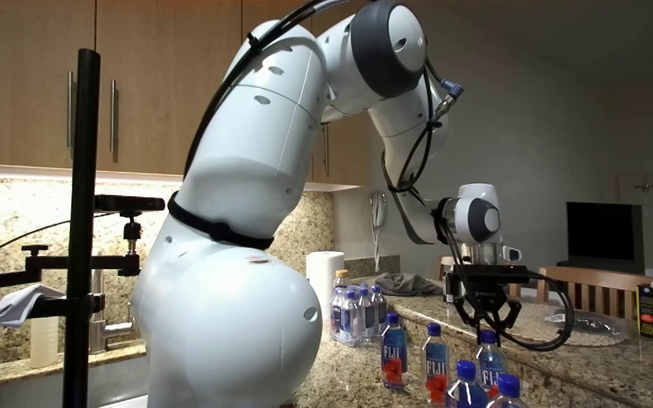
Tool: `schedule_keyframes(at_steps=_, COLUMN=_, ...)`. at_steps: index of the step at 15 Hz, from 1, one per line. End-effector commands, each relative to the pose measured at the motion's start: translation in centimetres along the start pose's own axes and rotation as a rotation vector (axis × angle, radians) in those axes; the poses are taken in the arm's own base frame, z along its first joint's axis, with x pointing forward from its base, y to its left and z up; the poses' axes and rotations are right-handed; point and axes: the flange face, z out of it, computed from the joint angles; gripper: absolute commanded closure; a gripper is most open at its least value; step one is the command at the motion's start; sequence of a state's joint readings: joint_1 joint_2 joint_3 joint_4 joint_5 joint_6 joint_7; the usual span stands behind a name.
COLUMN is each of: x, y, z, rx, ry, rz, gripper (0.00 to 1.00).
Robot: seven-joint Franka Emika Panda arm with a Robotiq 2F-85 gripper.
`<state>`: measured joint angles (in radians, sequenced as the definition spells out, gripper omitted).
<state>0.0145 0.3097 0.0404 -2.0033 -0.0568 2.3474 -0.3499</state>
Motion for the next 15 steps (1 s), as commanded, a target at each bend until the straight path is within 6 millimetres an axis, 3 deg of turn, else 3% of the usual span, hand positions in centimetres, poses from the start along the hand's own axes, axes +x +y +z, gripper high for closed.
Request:
schedule_keyframes(at_steps=1, x=-1.2, y=-0.3, z=-1.8, rx=0.008, ry=-0.002, rz=0.07, gripper=0.85)
schedule_keyframes(at_steps=8, x=-1.5, y=-1.5, z=-5.7, rx=0.051, ry=0.085, rz=0.11, gripper=0.85)
schedule_keyframes(at_steps=9, x=0.0, y=-1.0, z=-3.9, rx=0.046, ry=0.064, rz=0.085, gripper=0.66)
schedule_keyframes(at_steps=11, x=-0.3, y=-1.2, z=-4.9, rx=0.041, ry=0.076, rz=0.084, gripper=0.66)
schedule_keyframes(at_steps=15, x=-0.5, y=-1.2, z=-4.9, rx=0.041, ry=0.075, rz=0.084, gripper=0.66)
